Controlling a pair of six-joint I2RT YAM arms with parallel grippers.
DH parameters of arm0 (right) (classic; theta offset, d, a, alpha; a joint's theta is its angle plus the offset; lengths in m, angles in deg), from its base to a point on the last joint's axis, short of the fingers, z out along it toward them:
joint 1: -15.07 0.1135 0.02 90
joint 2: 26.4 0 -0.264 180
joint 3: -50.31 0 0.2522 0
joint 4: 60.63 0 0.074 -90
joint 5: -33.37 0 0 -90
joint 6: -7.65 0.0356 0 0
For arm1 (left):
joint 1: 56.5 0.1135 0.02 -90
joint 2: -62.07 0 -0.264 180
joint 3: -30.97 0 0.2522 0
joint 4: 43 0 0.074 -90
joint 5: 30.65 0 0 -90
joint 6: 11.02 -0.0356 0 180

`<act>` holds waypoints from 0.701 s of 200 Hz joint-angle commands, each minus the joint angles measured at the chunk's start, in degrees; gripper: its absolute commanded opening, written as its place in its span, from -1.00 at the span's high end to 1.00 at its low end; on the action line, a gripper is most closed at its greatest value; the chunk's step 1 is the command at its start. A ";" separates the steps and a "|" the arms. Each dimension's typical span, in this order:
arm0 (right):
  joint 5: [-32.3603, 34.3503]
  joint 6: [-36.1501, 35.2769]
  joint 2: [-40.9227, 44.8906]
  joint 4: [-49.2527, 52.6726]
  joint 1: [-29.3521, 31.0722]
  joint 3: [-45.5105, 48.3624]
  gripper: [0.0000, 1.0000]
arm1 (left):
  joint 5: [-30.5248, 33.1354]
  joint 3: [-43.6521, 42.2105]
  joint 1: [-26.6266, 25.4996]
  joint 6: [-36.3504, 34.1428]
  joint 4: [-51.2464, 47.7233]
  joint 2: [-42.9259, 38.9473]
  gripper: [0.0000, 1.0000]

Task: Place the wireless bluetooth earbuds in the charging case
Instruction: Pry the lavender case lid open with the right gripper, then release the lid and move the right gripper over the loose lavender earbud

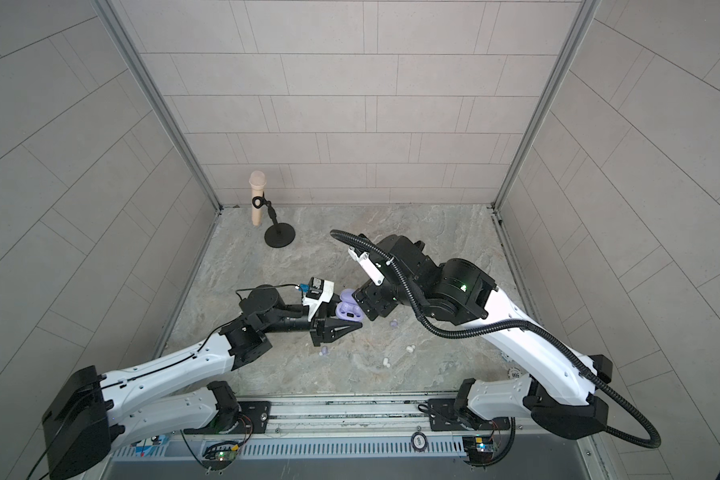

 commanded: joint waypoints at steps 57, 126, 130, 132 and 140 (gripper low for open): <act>-15.35 6.77 5.37 -0.69 -8.10 3.48 -0.90 | 1.87 -2.70 6.14 2.48 5.25 -1.83 0.93; -16.41 24.69 8.19 -14.17 -17.69 27.36 -0.91 | 6.72 -6.48 7.44 2.26 7.03 -3.86 0.95; -16.29 25.97 7.78 -15.32 -17.98 29.08 -0.91 | 6.93 -6.63 7.44 2.31 7.35 -3.85 0.94; -16.19 27.00 7.57 -15.75 -18.19 29.77 -0.90 | 7.06 -6.71 7.44 2.37 7.50 -3.86 0.94; -16.21 30.23 6.62 -17.79 -18.85 32.61 -0.90 | 7.54 -7.06 7.45 2.63 8.25 -3.86 0.95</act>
